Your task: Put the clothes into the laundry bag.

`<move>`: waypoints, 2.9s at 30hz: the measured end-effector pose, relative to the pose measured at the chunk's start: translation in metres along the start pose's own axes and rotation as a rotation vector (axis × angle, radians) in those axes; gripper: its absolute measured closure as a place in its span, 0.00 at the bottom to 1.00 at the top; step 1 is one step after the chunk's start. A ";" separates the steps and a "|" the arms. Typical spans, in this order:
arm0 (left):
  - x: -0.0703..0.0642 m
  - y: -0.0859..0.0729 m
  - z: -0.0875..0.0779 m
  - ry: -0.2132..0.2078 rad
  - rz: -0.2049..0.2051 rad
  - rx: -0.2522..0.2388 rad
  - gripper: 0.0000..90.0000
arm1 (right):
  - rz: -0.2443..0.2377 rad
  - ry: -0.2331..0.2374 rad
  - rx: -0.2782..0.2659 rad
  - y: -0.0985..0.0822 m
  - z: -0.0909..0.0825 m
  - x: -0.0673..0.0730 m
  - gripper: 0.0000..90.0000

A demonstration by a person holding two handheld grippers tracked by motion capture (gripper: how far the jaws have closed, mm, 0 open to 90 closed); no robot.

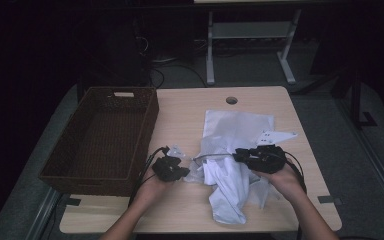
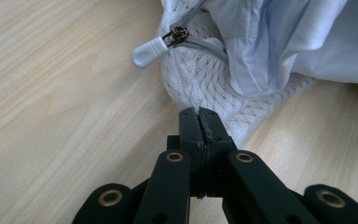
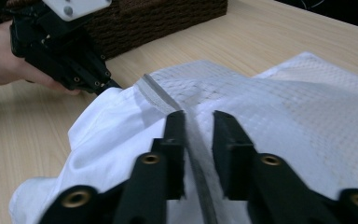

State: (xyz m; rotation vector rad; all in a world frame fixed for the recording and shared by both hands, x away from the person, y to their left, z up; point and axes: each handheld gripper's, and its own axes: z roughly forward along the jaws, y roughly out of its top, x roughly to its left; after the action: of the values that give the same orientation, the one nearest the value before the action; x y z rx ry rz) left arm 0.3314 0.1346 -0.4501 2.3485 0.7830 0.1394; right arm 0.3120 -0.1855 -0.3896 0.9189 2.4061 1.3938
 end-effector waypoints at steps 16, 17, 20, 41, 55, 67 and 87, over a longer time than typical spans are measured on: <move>0.001 -0.004 0.002 -0.002 -0.011 0.006 0.93 | 0.020 0.065 0.061 -0.041 -0.031 0.039 0.56; 0.001 -0.004 0.002 0.003 -0.009 0.006 0.91 | 0.014 0.072 0.071 -0.043 -0.030 0.044 0.54; -0.001 -0.004 0.000 0.011 -0.014 0.006 0.78 | 0.009 0.082 0.094 -0.048 -0.029 0.060 0.50; -0.020 -0.003 -0.015 -0.031 0.025 -0.029 0.53 | 0.016 0.004 0.227 -0.065 -0.013 0.071 0.97; -0.007 0.005 0.015 0.017 0.011 -0.007 0.64 | 0.033 -0.060 0.103 -0.039 -0.021 0.047 0.98; -0.001 0.009 0.018 0.046 0.023 -0.029 0.69 | 0.025 -0.060 0.093 -0.037 -0.021 0.046 0.98; 0.003 0.011 0.021 0.022 0.068 -0.016 1.00 | 0.022 -0.137 0.022 0.001 0.008 0.021 0.98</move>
State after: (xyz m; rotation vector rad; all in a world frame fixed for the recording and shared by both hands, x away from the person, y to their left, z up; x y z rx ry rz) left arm 0.3459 0.1180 -0.4603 2.3632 0.7109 0.2004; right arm 0.2994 -0.1664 -0.3909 1.0139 2.3218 1.2699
